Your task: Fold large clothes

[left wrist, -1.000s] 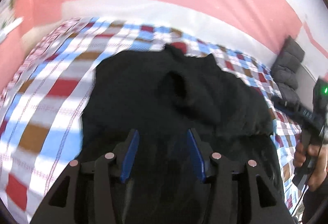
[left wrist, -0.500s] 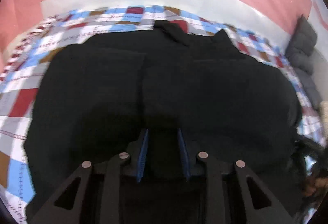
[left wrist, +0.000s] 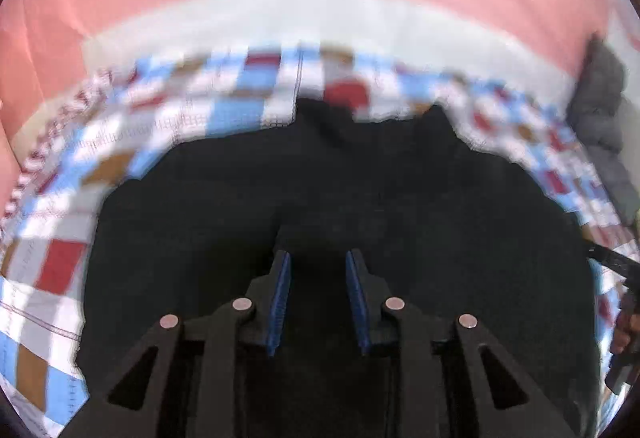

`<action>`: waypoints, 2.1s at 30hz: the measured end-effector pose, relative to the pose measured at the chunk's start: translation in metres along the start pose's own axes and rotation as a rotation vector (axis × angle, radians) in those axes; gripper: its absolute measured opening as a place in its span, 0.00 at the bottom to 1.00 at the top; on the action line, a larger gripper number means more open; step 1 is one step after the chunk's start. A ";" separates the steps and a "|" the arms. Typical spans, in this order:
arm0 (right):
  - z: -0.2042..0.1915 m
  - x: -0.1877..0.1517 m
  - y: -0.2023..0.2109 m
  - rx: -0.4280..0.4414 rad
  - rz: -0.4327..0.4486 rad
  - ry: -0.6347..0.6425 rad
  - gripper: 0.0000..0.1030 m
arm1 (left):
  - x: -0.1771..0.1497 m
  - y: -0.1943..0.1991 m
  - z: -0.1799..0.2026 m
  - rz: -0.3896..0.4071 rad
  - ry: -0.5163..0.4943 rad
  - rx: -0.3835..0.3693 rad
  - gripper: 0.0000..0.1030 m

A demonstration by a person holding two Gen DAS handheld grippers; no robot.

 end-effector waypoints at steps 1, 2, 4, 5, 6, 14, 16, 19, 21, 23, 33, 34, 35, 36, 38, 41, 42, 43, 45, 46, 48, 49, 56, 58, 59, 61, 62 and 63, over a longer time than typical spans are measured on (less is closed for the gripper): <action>-0.001 -0.005 -0.005 -0.007 -0.009 0.015 0.30 | -0.008 -0.011 -0.001 -0.023 0.001 0.005 0.30; -0.002 -0.008 -0.007 -0.012 -0.010 0.031 0.30 | -0.016 -0.016 -0.002 -0.024 -0.014 0.014 0.32; -0.005 -0.010 -0.005 -0.023 -0.009 0.053 0.30 | -0.022 -0.019 -0.002 0.005 -0.039 0.015 0.32; -0.007 -0.009 0.000 -0.032 -0.009 0.055 0.30 | -0.023 -0.019 -0.003 0.000 -0.031 0.016 0.32; -0.007 -0.008 0.007 -0.038 -0.009 0.053 0.30 | -0.022 -0.016 -0.004 -0.010 -0.021 0.022 0.32; -0.056 -0.030 0.064 0.073 0.063 0.114 0.30 | -0.019 0.035 -0.009 0.023 -0.041 0.031 0.31; -0.072 -0.040 0.052 0.081 0.034 0.152 0.30 | -0.027 0.036 -0.009 0.006 -0.042 0.036 0.31; -0.082 -0.055 0.030 0.058 -0.019 0.228 0.30 | -0.038 0.038 -0.010 -0.020 -0.038 0.035 0.31; -0.083 -0.054 0.030 0.037 -0.035 0.241 0.30 | -0.039 0.045 -0.010 -0.025 -0.048 0.036 0.31; -0.083 -0.048 0.044 0.052 -0.030 0.221 0.30 | -0.038 0.058 -0.010 -0.017 -0.055 0.030 0.31; -0.062 -0.063 0.184 0.099 0.072 0.136 0.36 | -0.064 0.167 -0.008 0.022 -0.021 -0.041 0.31; -0.062 -0.068 0.199 0.096 0.084 0.132 0.36 | -0.069 0.179 -0.007 0.027 -0.019 -0.045 0.31; -0.061 -0.073 0.213 0.097 0.093 0.125 0.37 | -0.074 0.193 -0.008 0.030 -0.018 -0.049 0.31; -0.061 -0.078 0.223 0.100 0.095 0.120 0.37 | -0.078 0.204 -0.008 0.035 -0.017 -0.053 0.31; -0.060 -0.093 0.250 0.102 0.103 0.116 0.39 | -0.087 0.228 -0.010 0.045 -0.014 -0.058 0.31; -0.055 -0.116 0.278 0.096 0.102 0.105 0.41 | -0.104 0.261 -0.015 0.056 -0.016 -0.056 0.31; -0.053 -0.125 0.286 0.094 0.098 0.094 0.41 | -0.110 0.271 -0.017 0.058 -0.018 -0.049 0.31; -0.051 -0.133 0.293 0.097 0.091 0.084 0.41 | -0.116 0.280 -0.020 0.059 -0.018 -0.041 0.31; -0.049 -0.148 0.305 0.108 0.076 0.074 0.42 | -0.129 0.297 -0.026 0.053 -0.010 -0.026 0.31; -0.048 -0.158 0.311 0.106 0.068 0.072 0.43 | -0.134 0.303 -0.028 0.048 -0.002 -0.020 0.31; -0.045 -0.171 0.322 0.108 0.060 0.067 0.47 | -0.144 0.318 -0.032 0.041 0.008 -0.010 0.31; -0.044 -0.178 0.327 0.108 0.055 0.067 0.48 | -0.149 0.323 -0.033 0.041 0.008 -0.005 0.31; -0.042 -0.213 0.343 0.092 0.035 0.084 0.49 | -0.180 0.347 -0.039 0.022 -0.006 0.014 0.31; -0.042 -0.219 0.345 0.091 0.033 0.079 0.49 | -0.189 0.352 -0.041 0.016 -0.013 0.017 0.31; -0.041 -0.221 0.344 0.088 0.031 0.080 0.49 | -0.192 0.352 -0.041 0.011 -0.016 0.020 0.31; -0.037 -0.224 0.343 0.080 0.025 0.080 0.52 | -0.197 0.352 -0.044 0.002 -0.020 0.024 0.31; -0.036 -0.226 0.343 0.077 0.023 0.081 0.53 | -0.199 0.352 -0.046 -0.002 -0.020 0.028 0.31; -0.033 -0.227 0.341 0.066 0.020 0.079 0.54 | -0.201 0.351 -0.048 -0.005 -0.018 0.033 0.31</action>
Point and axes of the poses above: each gripper's, at about its wrist camera, not at the fingertips, and y roughly against the way its jaws point, z to its right, x to its top, the point moved 6 cm from there along -y, roughly the way its jaws point, and after that the axes turned 15 degrees about z, right-handed, at the moved point
